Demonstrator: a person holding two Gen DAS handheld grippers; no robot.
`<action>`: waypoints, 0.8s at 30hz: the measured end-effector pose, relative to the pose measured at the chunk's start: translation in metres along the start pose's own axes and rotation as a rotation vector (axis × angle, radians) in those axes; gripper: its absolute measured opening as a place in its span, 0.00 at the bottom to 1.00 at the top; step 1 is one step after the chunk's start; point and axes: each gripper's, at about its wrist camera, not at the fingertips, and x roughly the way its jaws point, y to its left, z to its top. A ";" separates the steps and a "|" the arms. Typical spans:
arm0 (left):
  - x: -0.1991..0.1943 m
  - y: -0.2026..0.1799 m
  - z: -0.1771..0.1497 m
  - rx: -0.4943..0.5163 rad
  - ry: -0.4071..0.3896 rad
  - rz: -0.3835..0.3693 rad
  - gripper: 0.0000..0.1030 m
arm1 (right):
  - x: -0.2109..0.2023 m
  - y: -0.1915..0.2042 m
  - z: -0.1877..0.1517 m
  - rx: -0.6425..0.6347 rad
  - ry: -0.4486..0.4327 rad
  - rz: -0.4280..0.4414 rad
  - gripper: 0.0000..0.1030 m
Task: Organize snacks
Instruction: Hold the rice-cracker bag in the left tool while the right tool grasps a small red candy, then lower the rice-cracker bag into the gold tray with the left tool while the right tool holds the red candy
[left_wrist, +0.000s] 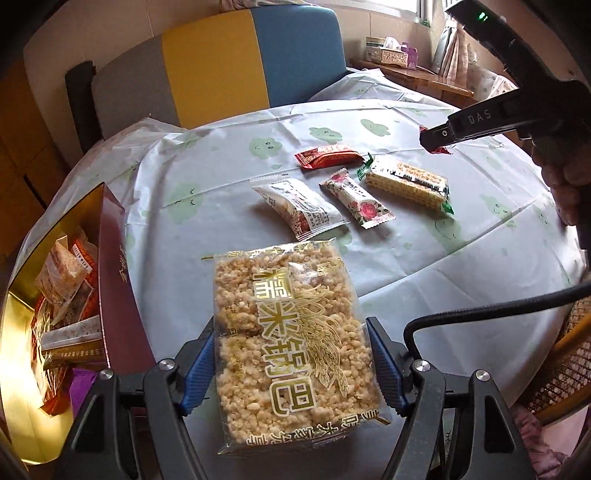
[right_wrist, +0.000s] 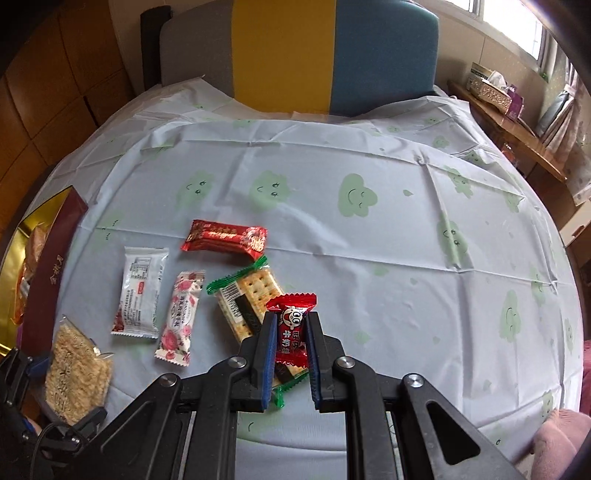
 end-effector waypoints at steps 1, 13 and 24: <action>-0.003 0.001 0.000 -0.012 -0.004 -0.001 0.72 | -0.001 0.000 0.002 0.000 -0.014 0.003 0.14; -0.046 0.010 0.010 -0.055 -0.092 0.011 0.72 | -0.013 -0.001 0.004 -0.010 -0.092 -0.066 0.14; -0.068 0.034 0.013 -0.135 -0.130 0.030 0.72 | -0.021 -0.006 0.006 0.023 -0.124 -0.070 0.14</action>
